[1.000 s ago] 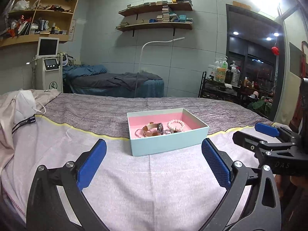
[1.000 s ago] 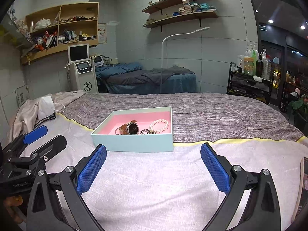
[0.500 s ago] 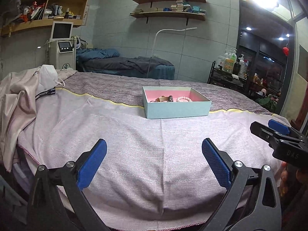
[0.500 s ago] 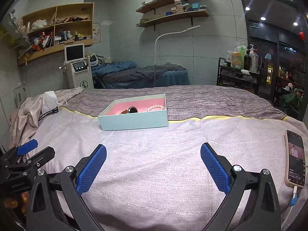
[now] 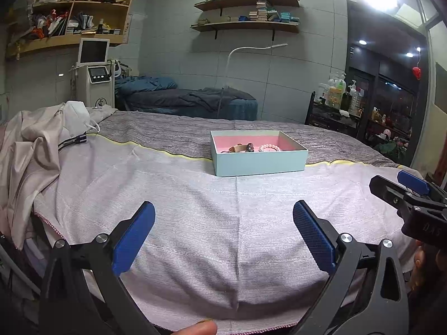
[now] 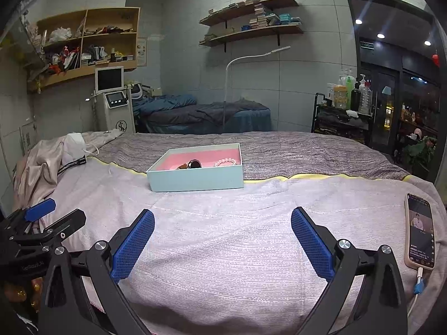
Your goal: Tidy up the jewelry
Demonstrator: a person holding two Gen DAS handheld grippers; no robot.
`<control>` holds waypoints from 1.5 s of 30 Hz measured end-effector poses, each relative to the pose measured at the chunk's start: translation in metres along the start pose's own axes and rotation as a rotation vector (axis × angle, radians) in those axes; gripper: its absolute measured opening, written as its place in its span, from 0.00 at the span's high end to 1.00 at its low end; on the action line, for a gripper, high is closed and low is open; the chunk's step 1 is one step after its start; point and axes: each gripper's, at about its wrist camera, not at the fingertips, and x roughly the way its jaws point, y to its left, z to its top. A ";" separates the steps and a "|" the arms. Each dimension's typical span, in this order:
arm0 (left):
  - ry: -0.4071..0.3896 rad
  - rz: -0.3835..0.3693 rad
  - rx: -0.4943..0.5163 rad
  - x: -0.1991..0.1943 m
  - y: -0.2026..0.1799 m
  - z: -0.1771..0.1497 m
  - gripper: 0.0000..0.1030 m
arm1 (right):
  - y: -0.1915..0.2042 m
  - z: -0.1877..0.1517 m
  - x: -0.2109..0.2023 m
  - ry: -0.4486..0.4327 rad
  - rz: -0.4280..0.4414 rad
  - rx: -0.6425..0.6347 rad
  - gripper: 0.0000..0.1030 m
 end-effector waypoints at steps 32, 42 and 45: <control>-0.010 0.009 0.008 -0.002 -0.001 0.001 0.06 | 0.005 0.001 -0.003 -0.001 0.004 -0.013 0.06; -0.007 0.015 0.009 -0.002 -0.002 0.002 0.06 | 0.006 0.001 -0.003 -0.001 0.004 -0.013 0.06; -0.003 0.016 0.011 -0.002 -0.003 0.001 0.06 | 0.005 0.001 -0.003 -0.001 0.005 -0.011 0.06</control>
